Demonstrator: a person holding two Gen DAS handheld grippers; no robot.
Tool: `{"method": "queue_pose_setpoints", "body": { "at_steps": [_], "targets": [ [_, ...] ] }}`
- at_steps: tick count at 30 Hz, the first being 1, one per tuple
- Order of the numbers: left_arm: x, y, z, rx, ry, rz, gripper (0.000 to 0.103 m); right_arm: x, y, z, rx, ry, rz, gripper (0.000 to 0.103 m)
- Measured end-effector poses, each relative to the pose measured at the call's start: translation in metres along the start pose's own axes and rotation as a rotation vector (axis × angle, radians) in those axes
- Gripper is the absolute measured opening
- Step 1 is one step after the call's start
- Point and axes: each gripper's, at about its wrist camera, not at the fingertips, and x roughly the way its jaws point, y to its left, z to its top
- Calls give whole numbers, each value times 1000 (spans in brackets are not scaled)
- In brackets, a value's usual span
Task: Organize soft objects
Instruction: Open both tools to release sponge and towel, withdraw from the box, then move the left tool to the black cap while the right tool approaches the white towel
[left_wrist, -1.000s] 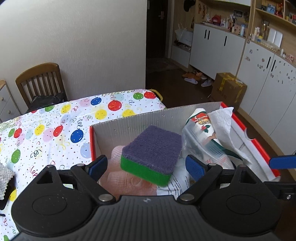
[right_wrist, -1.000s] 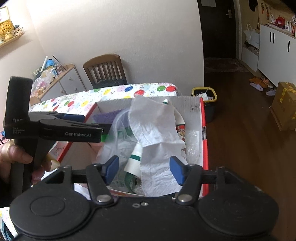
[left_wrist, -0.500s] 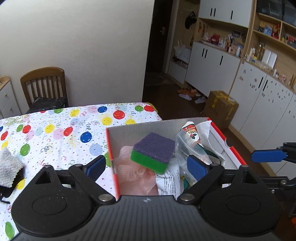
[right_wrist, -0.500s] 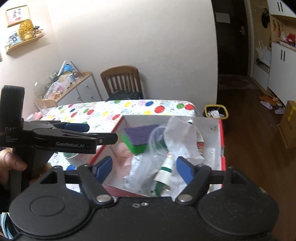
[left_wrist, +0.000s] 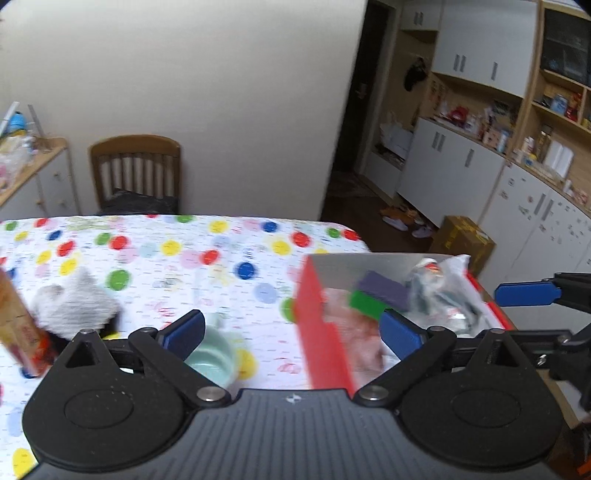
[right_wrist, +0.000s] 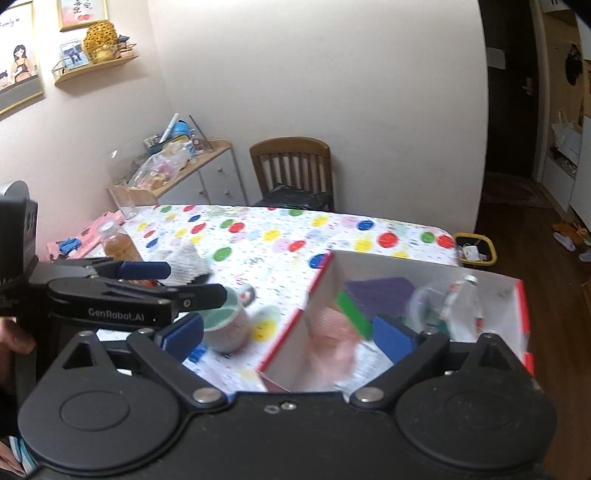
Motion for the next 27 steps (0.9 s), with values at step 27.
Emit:
{"method": "queue_pose_setpoints", "body": {
  "at_steps": [27],
  "targets": [
    [-13, 204, -54, -99, -33, 266, 102, 164, 164, 55, -125, 132, 89, 100]
  ]
}}
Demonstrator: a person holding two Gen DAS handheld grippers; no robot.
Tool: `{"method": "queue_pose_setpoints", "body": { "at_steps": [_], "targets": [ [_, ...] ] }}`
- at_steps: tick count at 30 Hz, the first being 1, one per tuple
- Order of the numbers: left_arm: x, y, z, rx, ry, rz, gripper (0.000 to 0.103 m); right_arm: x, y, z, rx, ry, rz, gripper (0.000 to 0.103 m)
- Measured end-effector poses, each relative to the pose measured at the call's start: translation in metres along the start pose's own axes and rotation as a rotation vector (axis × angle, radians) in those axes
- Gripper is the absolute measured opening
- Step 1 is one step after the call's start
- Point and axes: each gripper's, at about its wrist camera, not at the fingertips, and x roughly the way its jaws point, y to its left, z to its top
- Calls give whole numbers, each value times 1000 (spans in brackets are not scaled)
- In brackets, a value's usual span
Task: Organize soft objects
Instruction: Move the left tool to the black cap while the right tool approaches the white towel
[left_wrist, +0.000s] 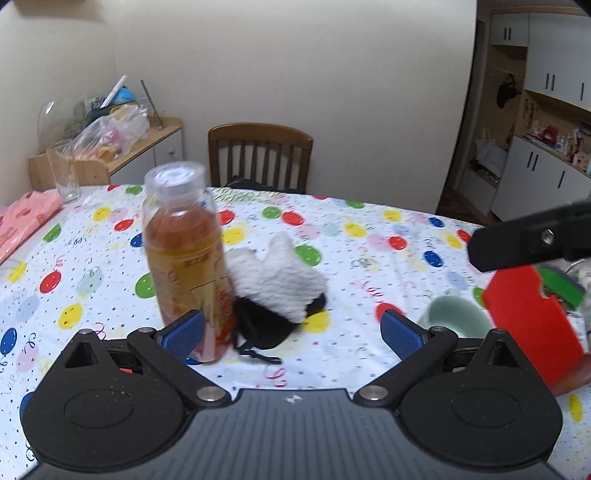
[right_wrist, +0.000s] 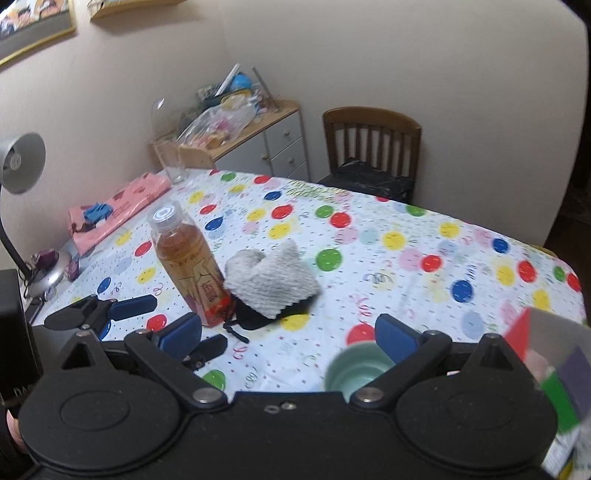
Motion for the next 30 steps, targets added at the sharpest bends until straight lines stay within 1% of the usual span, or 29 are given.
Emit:
{"method": "queue_pose_setpoints", "body": {
  "at_steps": [7, 12, 13, 15, 19, 22, 23, 27, 30],
  "targets": [
    [31, 12, -12, -1, 21, 27, 102, 44, 21, 16, -75, 43, 12, 96],
    [54, 12, -20, 11, 36, 42, 102, 78, 31, 23, -153, 83, 34, 89],
    [58, 13, -21, 8, 41, 40, 102, 86, 34, 25, -178, 93, 37, 88],
    [67, 12, -22, 4, 52, 35, 101, 102, 39, 29, -232, 112, 36, 82],
    [81, 7, -23, 0, 62, 22, 101, 128, 44, 34, -306, 144, 37, 77],
    [89, 2, -23, -3, 71, 1, 98, 144, 47, 37, -342, 164, 46, 73],
    [91, 1, -23, -3, 73, -4, 97, 149, 49, 37, -353, 170, 50, 69],
    [99, 0, -25, -11, 83, 2, 88, 166, 53, 35, -392, 198, 62, 58],
    [106, 0, -26, -20, 101, 6, 86, 176, 54, 35, -404, 208, 65, 53]
  ]
}}
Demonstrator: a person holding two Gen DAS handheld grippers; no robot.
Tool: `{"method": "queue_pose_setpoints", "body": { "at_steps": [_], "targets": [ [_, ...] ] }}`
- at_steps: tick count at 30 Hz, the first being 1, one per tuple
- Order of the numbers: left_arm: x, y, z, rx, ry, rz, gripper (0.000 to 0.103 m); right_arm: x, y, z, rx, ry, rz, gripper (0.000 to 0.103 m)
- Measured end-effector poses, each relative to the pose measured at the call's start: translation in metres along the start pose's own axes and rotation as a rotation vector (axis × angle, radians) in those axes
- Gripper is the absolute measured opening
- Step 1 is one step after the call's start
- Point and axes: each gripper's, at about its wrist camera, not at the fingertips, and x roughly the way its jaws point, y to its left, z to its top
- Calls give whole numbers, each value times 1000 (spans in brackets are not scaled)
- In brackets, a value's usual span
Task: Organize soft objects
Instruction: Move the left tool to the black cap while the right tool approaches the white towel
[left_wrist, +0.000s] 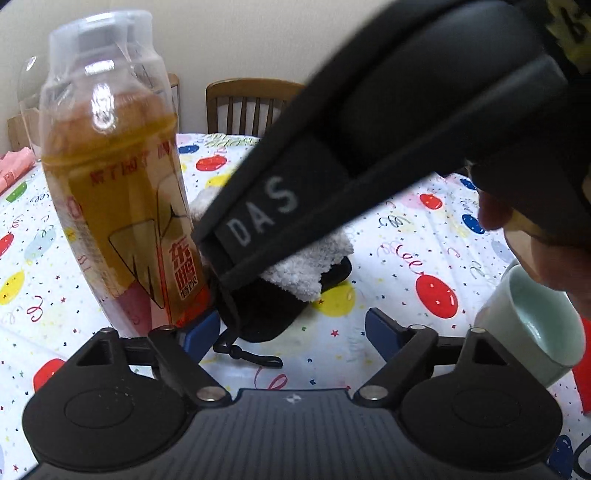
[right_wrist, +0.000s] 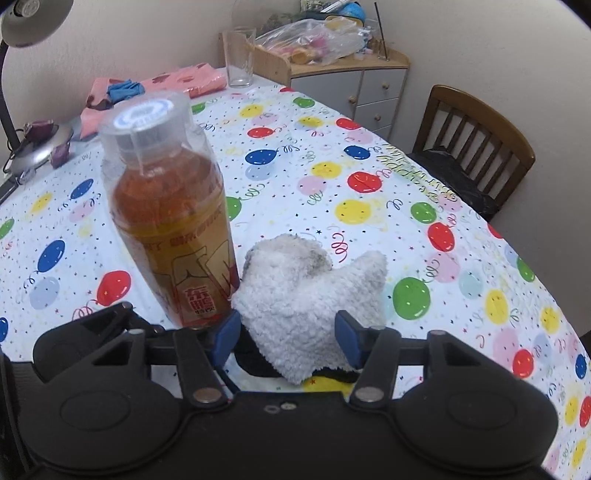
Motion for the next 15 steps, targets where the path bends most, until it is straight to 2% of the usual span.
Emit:
{"method": "queue_pose_setpoints", "body": {
  "at_steps": [5, 7, 9, 11, 15],
  "targets": [
    [6, -2, 0, 3, 3, 8, 85, 6, -1, 0, 4, -4, -8, 34],
    [8, -2, 0, 1, 2, 18, 85, 6, -3, -1, 12, -7, -7, 30],
    [11, -3, 1, 2, -1, 24, 85, 6, -4, 0, 20, -12, -17, 15],
    [12, -2, 2, 9, -7, 28, 85, 5, -6, 0, 36, -20, -23, 5],
    [16, -5, 4, 22, -21, 26, 85, 1, -11, -1, 56, -36, -21, 2]
  ]
}}
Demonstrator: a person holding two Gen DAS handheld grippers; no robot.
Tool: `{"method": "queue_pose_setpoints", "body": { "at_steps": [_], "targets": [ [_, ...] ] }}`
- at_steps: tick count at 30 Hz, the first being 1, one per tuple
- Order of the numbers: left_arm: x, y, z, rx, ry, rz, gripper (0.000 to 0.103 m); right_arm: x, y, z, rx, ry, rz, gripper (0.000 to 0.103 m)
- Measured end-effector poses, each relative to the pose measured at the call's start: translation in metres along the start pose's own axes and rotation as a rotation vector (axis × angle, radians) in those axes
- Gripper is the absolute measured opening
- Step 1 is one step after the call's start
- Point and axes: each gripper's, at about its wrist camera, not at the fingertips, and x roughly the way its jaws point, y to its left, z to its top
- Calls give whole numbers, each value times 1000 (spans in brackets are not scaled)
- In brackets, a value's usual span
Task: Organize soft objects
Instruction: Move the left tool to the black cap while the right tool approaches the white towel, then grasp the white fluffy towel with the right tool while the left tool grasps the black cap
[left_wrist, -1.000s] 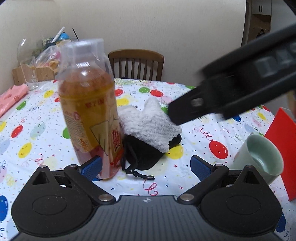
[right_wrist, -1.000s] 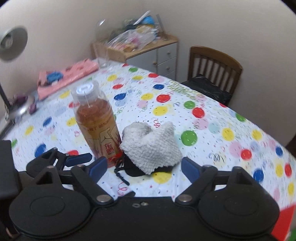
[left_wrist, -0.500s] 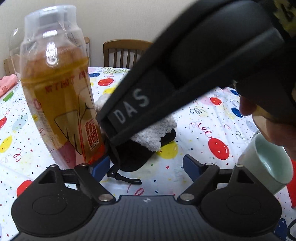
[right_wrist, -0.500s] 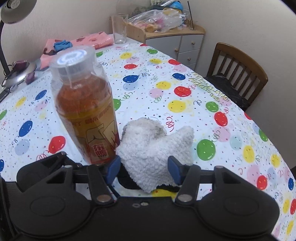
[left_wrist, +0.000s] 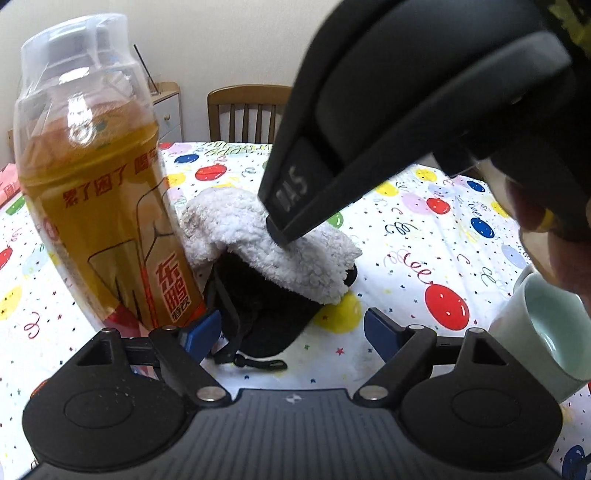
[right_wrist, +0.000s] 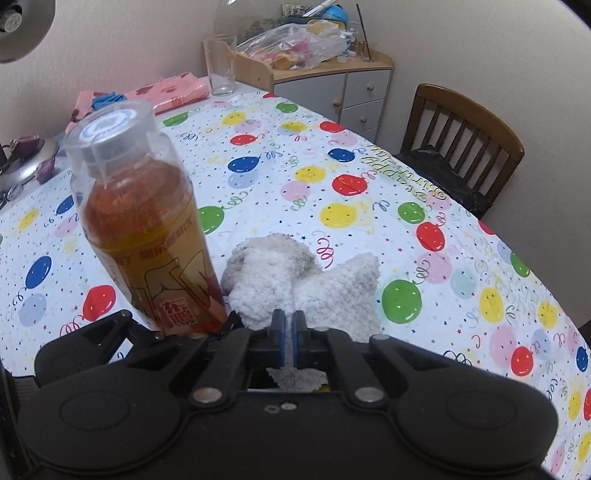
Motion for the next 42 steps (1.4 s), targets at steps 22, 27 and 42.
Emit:
{"method": "queue_pose_setpoints", "body": {
  "at_steps": [22, 27, 42],
  "targets": [
    [18, -37, 26, 15, -39, 39, 85, -45, -65, -10, 186, -109, -84, 1],
    [41, -36, 29, 19, 8, 51, 62, -45, -71, -14, 202, -109, -92, 1],
    [70, -28, 41, 41, 18, 21, 6, -45, -81, -30, 261, -107, -113, 1]
  ]
}}
